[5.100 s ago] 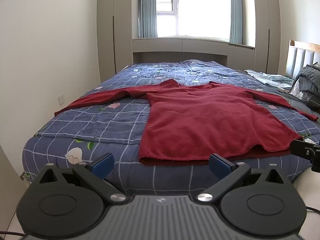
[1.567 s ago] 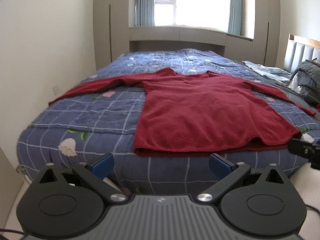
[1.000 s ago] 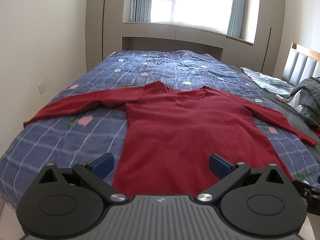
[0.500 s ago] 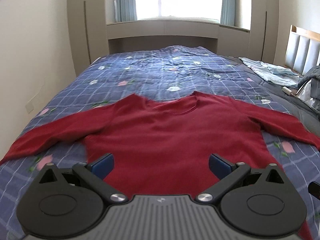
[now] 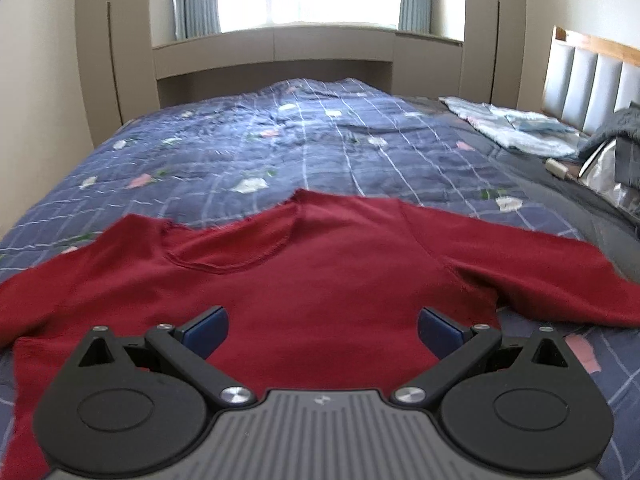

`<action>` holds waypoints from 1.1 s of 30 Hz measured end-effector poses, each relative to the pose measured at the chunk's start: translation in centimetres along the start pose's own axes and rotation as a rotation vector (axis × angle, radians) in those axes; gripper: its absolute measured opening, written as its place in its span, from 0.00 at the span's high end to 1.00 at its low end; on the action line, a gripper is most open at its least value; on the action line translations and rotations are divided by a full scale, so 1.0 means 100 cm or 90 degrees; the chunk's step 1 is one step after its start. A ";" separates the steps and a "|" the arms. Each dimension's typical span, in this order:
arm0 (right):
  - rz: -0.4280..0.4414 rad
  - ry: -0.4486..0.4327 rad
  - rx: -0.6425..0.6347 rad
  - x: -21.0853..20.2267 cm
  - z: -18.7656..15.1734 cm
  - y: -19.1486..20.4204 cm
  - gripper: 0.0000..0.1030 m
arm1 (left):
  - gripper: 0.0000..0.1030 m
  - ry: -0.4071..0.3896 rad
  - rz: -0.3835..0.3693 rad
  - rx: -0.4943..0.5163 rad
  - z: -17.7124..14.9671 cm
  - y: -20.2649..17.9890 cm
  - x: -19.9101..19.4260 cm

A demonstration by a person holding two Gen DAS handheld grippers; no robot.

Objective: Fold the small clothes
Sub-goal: 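Move both tools toward the red sweater's hem and sleeves, then grasp a sleeve cuff with the right tool and lift it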

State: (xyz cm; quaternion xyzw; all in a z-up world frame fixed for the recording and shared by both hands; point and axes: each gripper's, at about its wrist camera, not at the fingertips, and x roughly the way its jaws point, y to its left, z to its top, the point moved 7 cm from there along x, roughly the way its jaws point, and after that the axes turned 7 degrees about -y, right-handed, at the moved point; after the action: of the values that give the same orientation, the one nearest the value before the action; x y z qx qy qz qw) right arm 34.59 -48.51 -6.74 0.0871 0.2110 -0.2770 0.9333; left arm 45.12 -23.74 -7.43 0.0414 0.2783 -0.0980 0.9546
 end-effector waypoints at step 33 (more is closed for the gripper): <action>-0.206 0.014 0.317 0.085 0.019 -0.150 0.94 | 0.00 0.037 -0.006 -0.014 -0.011 0.021 0.014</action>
State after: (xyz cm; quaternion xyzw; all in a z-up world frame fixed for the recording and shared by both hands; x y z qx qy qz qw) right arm 33.38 -65.58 -9.48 0.2815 0.1580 -0.4648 0.8245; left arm 46.12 -21.80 -9.02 0.0321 0.3070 -0.0983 0.9461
